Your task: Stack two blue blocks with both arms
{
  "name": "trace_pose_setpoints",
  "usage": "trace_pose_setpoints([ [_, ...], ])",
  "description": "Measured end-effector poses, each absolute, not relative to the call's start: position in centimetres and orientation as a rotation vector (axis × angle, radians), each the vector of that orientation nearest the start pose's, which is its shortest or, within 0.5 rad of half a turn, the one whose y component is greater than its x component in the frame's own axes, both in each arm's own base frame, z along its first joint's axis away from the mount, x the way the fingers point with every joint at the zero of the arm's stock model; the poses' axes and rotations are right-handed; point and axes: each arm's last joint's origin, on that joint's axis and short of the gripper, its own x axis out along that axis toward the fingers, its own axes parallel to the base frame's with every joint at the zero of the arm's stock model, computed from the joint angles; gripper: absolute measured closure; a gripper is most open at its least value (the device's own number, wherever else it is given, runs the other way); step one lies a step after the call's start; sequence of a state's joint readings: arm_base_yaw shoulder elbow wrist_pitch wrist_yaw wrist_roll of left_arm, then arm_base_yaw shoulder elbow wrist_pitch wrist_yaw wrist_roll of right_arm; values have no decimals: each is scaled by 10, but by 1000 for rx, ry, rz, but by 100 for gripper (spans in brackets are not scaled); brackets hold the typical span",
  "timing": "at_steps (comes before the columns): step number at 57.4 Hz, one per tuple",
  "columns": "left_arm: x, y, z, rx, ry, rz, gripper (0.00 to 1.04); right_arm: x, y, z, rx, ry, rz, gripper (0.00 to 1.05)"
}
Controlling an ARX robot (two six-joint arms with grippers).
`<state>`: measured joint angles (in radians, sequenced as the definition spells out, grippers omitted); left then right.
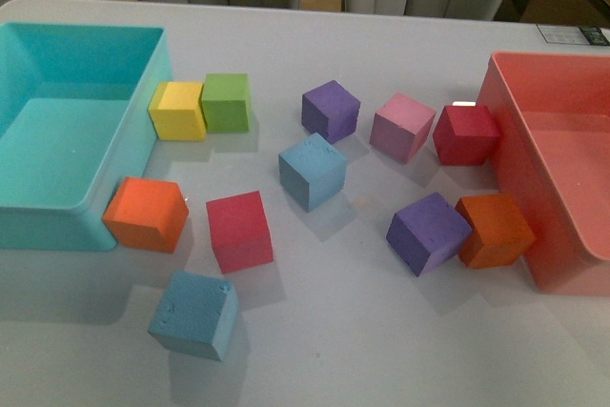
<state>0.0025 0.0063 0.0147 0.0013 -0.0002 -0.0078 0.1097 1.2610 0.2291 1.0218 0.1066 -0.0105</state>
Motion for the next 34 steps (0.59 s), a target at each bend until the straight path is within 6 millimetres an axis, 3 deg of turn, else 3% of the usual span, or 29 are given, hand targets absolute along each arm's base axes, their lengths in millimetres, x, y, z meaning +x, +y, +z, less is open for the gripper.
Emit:
trace_pose_setpoints([
  [13, 97, 0, 168, -8, -10, 2, 9, 181, 9, 160, -12, 24, 20, 103],
  [34, 97, 0, 168, -8, -10, 3, 9, 148, 0, 164, -11, 10, 4, 103],
])
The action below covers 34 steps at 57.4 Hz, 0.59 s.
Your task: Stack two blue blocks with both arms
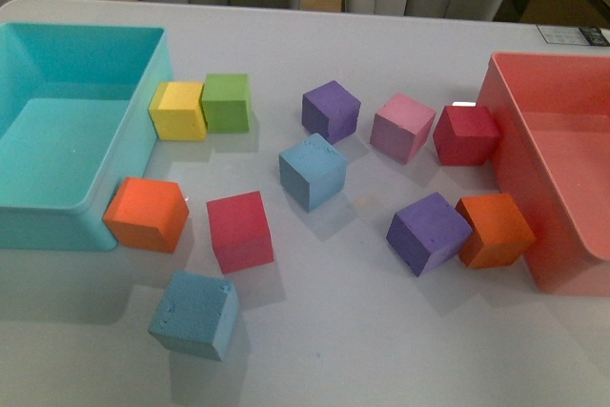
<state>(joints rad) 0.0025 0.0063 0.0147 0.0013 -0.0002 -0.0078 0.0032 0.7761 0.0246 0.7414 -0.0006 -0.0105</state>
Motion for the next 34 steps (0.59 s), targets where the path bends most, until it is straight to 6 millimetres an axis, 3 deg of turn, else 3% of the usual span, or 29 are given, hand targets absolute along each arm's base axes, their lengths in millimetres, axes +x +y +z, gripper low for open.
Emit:
trace_pose_setpoints([
  [34, 97, 0, 168, -8, -10, 3, 9, 121, 0, 174, -10, -22, 3, 103],
])
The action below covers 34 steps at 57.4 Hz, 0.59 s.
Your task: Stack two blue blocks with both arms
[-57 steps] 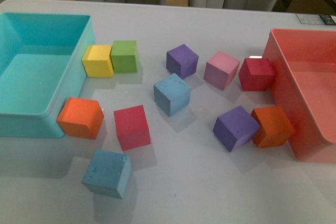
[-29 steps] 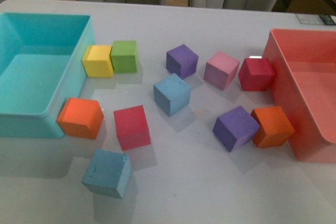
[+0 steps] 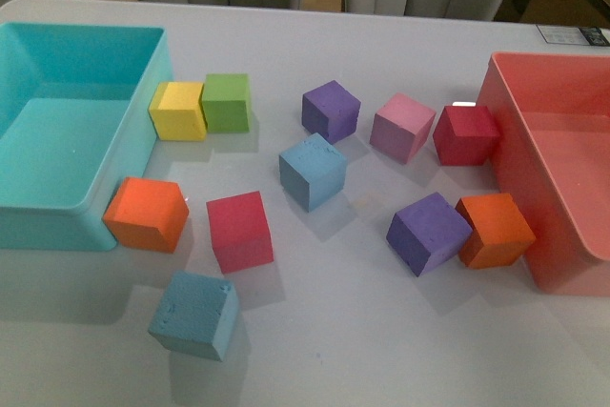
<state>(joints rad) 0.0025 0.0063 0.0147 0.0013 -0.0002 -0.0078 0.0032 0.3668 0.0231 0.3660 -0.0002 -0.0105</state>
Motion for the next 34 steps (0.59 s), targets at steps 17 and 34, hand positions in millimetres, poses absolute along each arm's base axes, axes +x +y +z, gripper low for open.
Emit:
trace_pose_setpoints([
  [17, 97, 0, 168, -8, -10, 3, 9, 113, 0, 174, -10, -24, 4, 103],
  [34, 97, 0, 168, -8, -10, 3, 9, 103, 0, 171, -10, 2, 6, 103],
])
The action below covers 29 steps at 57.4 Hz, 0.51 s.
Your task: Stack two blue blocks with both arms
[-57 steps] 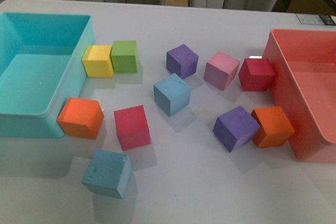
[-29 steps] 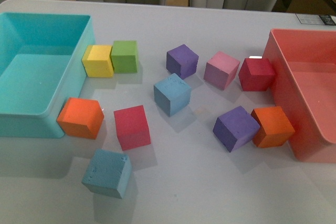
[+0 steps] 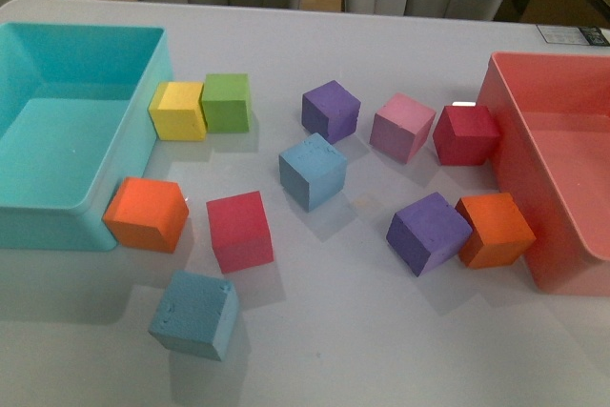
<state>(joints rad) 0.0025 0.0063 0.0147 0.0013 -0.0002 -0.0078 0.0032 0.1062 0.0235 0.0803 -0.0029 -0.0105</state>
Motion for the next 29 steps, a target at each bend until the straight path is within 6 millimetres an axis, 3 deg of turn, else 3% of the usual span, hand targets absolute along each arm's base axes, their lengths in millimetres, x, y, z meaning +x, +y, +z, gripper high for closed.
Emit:
trace_pose_setpoints([
  [18, 97, 0, 168, -8, -10, 3, 9, 97, 0, 171, -10, -19, 3, 103],
  [23, 97, 0, 168, -5, 1, -10, 9, 97, 0, 171, -10, -19, 3, 90],
  [29, 101, -9, 170, -29, 432, -242, 9, 97, 0, 171, -10, -19, 3, 71],
])
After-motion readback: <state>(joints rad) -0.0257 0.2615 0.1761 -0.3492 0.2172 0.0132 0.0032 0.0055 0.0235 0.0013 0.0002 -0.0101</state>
